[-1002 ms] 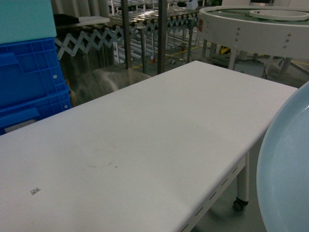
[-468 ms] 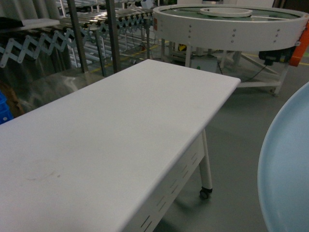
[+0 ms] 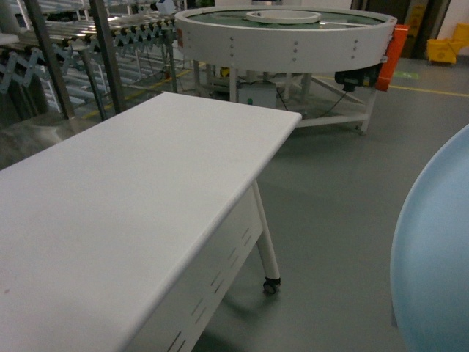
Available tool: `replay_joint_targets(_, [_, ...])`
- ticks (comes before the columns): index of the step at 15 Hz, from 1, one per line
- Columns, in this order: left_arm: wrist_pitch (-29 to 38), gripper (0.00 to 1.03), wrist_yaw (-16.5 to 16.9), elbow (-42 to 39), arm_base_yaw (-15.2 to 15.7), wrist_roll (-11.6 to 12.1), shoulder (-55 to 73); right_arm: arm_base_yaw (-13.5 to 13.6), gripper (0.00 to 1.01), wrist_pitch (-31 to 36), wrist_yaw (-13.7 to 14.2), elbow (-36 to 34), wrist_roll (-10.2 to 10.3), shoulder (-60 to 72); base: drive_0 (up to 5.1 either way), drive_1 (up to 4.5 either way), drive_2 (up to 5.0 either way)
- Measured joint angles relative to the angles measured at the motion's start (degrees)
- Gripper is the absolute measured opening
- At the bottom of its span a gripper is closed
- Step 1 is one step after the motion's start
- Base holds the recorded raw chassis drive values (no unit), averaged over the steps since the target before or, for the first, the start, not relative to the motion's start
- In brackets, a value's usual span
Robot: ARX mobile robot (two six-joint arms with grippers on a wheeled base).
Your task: Place blue tray on left shelf second layer neatly
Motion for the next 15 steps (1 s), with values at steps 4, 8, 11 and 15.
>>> replay_joint_targets(4, [0.0, 0.98, 0.0, 0.0, 0.0, 0.0, 0.0, 0.0, 0.02, -0.04, 0.0, 0.0, 0.0, 0.0, -1.6, -1.58, -1.6])
replay_joint_targets(8, [0.0, 0.98, 0.02, 0.0, 0.0, 0.0, 0.0, 0.0, 0.02, -0.02, 0.02, 0.0, 0.0, 0.0, -1.8, -1.8, -1.8])
replay_joint_targets(11, [0.0, 0.98, 0.0, 0.0, 0.0, 0.02, 0.0, 0.0, 0.02, 0.0, 0.02, 0.0, 0.0, 0.0, -1.8, -1.8, -1.8])
replay_joint_targets(15, [0.0, 0.98, 0.02, 0.0, 0.0, 0.0, 0.0, 0.0, 0.02, 0.0, 0.0, 0.0, 0.0, 0.0, -1.8, -1.8, -1.8])
